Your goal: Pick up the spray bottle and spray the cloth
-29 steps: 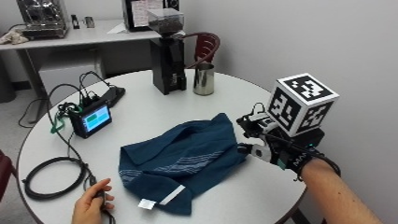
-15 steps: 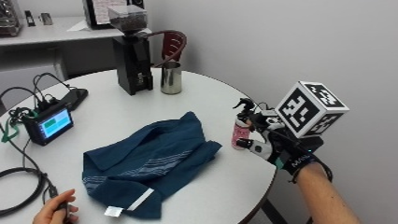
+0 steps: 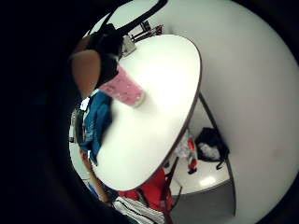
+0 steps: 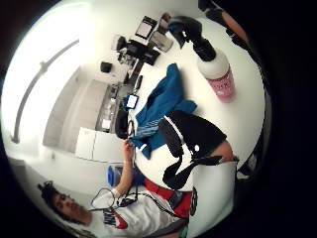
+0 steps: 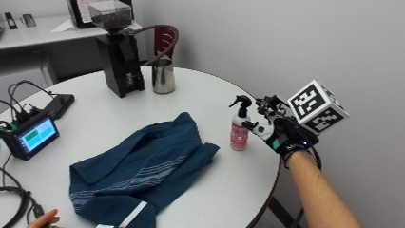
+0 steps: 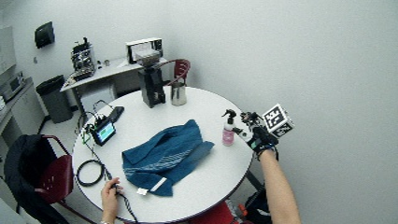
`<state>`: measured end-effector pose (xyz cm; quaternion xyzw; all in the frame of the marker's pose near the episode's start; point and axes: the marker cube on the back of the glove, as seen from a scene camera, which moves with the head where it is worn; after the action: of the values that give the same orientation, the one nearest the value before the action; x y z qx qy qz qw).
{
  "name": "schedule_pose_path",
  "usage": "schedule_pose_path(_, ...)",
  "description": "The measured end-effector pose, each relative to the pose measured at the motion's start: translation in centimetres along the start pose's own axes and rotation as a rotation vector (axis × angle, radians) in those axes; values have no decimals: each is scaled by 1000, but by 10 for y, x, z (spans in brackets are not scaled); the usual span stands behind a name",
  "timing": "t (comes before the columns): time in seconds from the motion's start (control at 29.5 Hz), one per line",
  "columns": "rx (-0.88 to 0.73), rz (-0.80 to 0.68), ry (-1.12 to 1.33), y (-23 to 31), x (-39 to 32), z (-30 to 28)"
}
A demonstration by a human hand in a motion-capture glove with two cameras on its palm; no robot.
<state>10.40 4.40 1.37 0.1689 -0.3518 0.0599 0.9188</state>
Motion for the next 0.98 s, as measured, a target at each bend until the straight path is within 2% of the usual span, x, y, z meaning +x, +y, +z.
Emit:
schedule_pose_path(0.47,-44,-62,-409,-14,-27,23)
schedule_pose_path(0.75,-32,-96,-492,-20,-33,29)
schedule_pose_path(0.98,41,-194,-501,-18,-45,26)
